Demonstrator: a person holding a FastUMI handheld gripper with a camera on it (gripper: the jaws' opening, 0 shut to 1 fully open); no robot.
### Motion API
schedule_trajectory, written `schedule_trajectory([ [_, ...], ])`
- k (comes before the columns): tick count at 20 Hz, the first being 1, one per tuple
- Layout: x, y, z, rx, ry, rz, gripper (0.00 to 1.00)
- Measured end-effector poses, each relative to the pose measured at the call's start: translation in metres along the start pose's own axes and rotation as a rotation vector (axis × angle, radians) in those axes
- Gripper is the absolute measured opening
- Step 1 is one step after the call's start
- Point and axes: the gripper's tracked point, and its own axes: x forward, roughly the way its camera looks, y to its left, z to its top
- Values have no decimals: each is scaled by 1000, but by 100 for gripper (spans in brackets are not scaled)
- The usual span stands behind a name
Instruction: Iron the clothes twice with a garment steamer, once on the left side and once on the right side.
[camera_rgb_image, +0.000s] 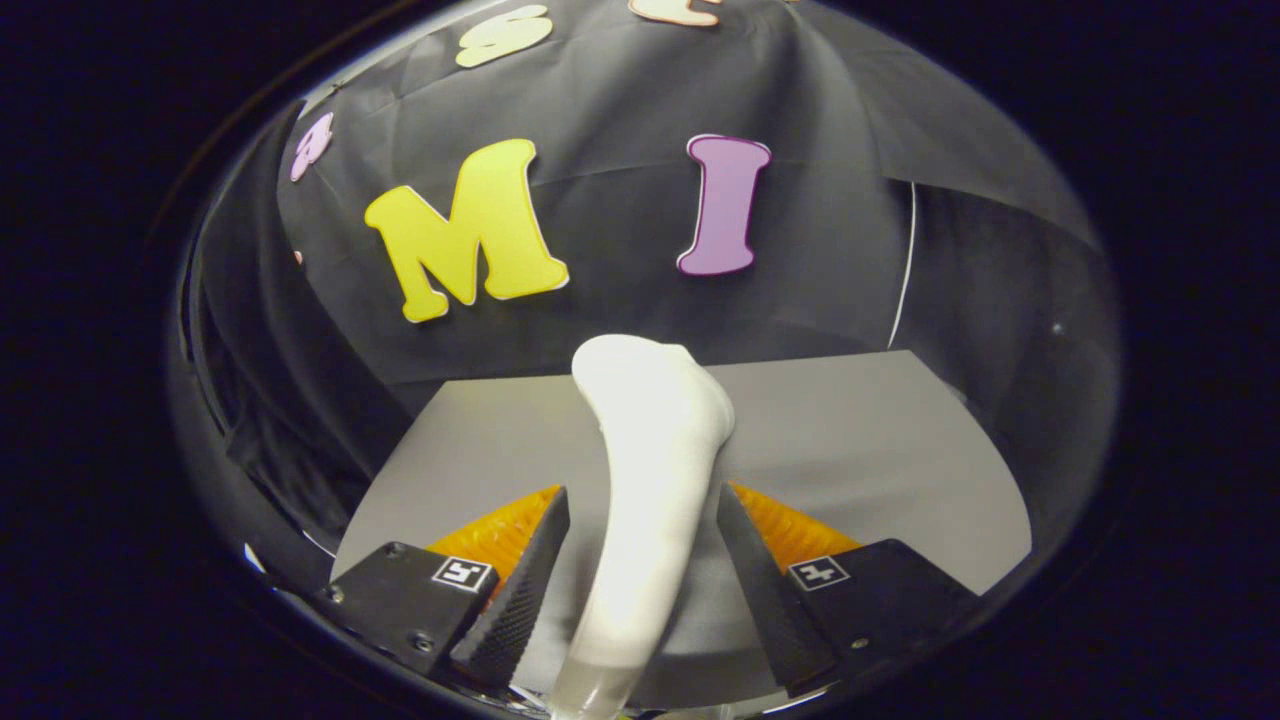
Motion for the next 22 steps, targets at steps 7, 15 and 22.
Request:
schedule_trajectory([
  [7,14,2,-13,94,69,76,59],
  [15,7,14,-14,149,87,152,43],
  [22,-33,28,1,89,-43,178,39],
])
